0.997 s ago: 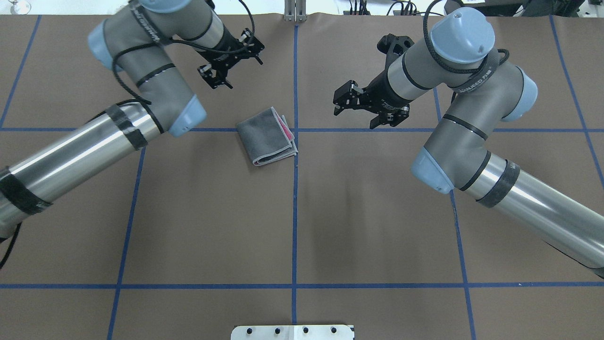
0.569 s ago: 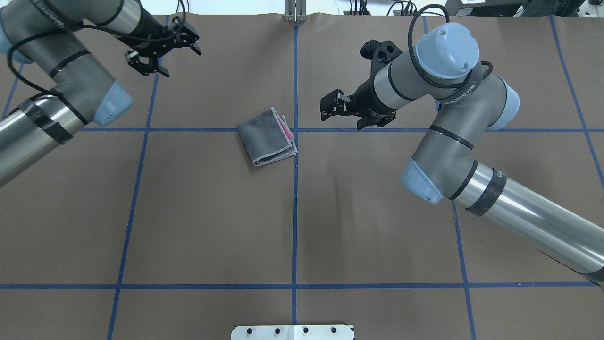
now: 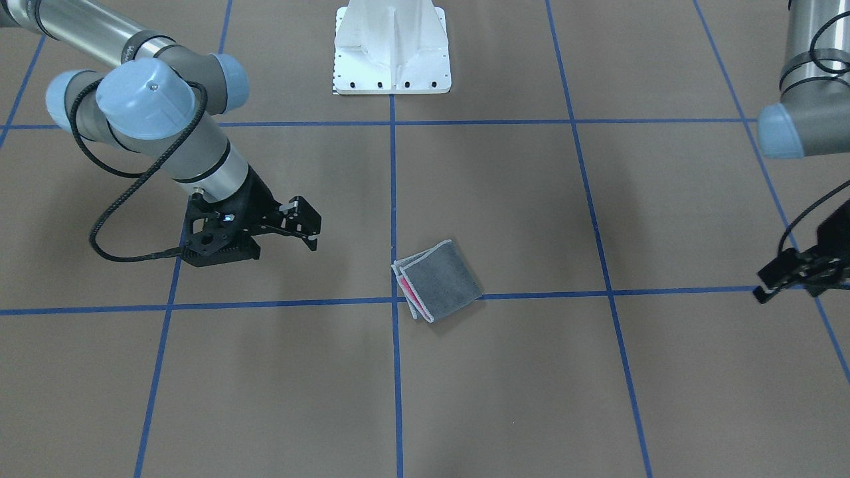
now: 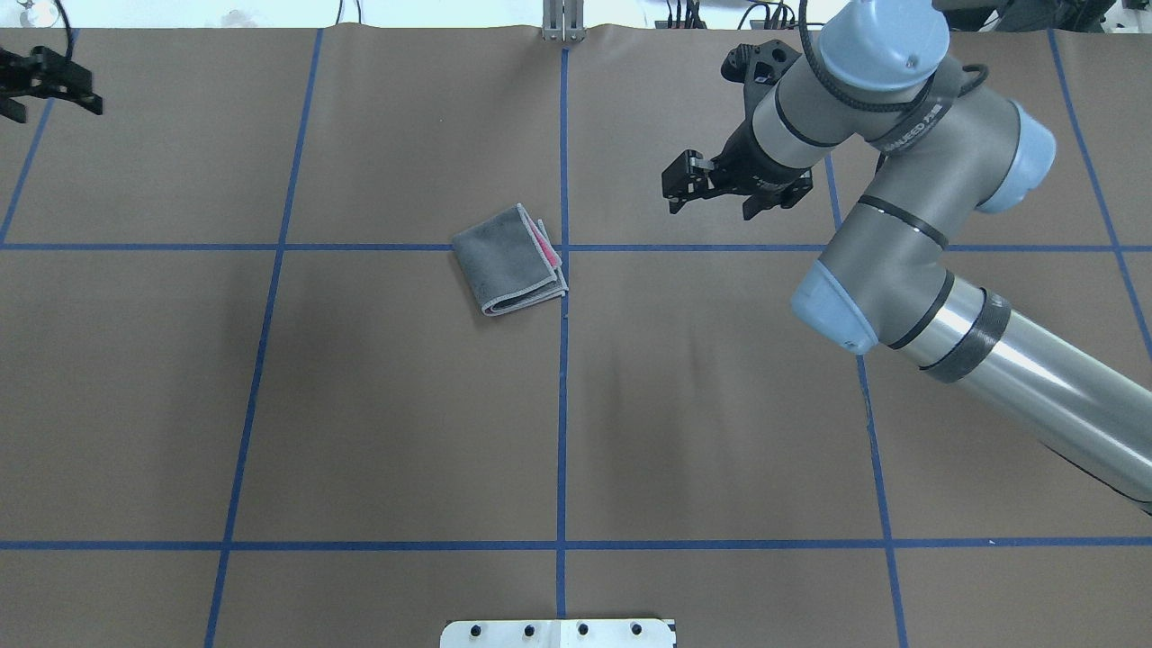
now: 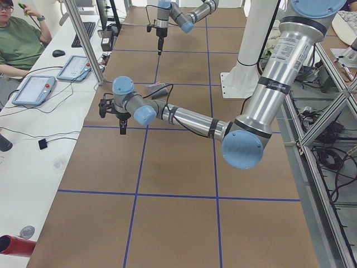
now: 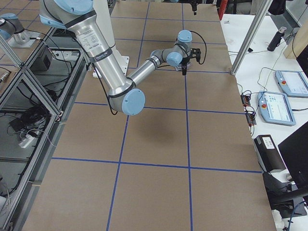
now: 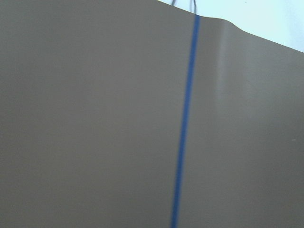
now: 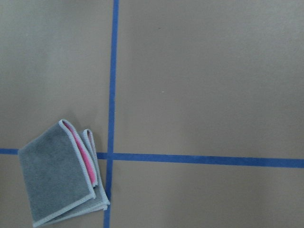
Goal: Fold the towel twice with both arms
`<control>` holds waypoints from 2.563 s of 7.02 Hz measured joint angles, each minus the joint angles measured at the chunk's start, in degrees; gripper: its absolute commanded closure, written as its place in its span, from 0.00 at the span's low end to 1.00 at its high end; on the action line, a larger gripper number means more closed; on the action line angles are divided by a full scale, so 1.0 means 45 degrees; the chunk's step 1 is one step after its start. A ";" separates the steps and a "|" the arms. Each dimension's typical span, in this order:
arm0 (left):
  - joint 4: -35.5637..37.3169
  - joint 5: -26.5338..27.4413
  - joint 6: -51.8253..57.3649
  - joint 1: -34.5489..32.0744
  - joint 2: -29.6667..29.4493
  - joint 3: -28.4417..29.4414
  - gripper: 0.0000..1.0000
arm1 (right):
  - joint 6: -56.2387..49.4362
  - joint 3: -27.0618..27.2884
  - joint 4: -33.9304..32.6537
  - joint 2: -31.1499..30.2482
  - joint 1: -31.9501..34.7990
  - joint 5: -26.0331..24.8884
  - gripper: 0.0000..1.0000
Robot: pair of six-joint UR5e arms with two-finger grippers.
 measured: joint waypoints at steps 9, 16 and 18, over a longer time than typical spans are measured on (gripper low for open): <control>0.0138 -0.0658 0.4100 -0.2557 0.4248 -0.1719 0.00 | -1.0068 0.1398 -0.3427 -0.6237 0.6982 0.1921 0.00; 0.1940 -0.1567 0.5228 -0.2490 0.5012 -0.3343 0.00 | -1.0283 0.1268 -0.2518 -0.7505 0.7762 0.2049 0.00; 0.4224 -0.1612 0.6994 -0.2571 0.5611 -0.4400 0.00 | -1.0371 0.1277 -0.2549 -0.7636 0.8014 0.2155 0.00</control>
